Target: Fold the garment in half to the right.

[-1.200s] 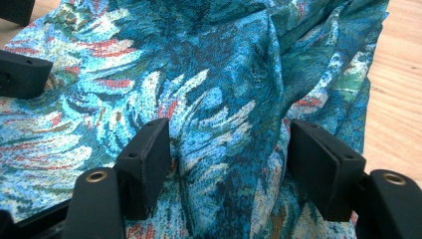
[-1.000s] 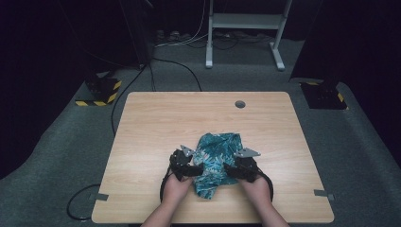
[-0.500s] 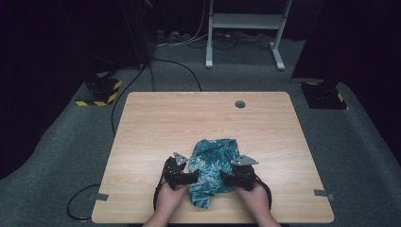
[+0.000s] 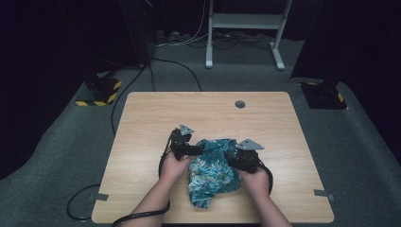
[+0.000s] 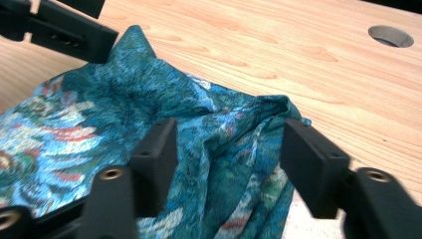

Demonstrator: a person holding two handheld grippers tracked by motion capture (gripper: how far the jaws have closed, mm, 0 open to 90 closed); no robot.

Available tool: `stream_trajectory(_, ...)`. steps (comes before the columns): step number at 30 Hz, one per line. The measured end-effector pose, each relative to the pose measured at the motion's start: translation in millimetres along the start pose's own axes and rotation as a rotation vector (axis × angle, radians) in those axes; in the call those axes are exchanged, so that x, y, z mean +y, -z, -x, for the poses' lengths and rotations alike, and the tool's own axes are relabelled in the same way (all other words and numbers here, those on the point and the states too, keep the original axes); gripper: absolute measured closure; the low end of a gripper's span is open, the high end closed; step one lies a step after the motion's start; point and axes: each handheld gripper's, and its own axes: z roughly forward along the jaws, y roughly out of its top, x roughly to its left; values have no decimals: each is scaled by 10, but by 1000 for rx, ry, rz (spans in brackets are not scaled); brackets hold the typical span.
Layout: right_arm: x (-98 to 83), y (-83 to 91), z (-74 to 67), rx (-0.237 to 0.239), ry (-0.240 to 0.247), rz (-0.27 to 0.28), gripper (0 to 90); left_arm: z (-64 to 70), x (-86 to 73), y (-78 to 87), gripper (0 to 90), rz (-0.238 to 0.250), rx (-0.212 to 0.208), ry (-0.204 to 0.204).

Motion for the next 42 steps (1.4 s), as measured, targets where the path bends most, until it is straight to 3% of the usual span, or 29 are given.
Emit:
stream_trajectory(3, 21, -51, 4, -4, -15, -4, 550, 45, 16, -76, 225, -9, 1, -17)
stream_trajectory(6, 21, -130, 2, -14, -24, -26, 634, 86, 4, -146, 309, -26, -23, -8)
stream_trajectory(12, -33, -215, 52, -45, -70, -68, 865, 99, -42, -217, 571, -54, -21, -13)
stream_trajectory(15, -46, -205, 79, -51, -76, -68, 890, 64, -62, -216, 670, -48, -30, 2)
stream_trajectory(18, -40, -171, 107, -58, -76, -53, 892, 11, -68, -174, 710, -22, -18, 14)
stream_trajectory(23, 28, -86, 162, -53, -110, 0, 892, -98, -83, -117, 708, 9, -12, 68)
stream_trajectory(26, 37, -115, 184, -71, -121, -24, 891, -158, -100, -129, 616, 0, -2, 108)
stream_trajectory(29, -7, -147, 205, -76, -136, -43, 873, -190, -111, -131, 509, -9, 9, 110)
stream_trajectory(34, -45, -125, 284, -95, -167, -43, 681, -279, -108, -78, 397, 3, 26, 136)
stream_trajectory(38, 23, -60, 390, -68, -220, 14, 512, -320, -72, -11, 351, 28, 33, 144)
stream_trajectory(42, 82, -85, 456, -41, -262, 38, 486, -369, -68, 23, 325, 42, 45, 151)
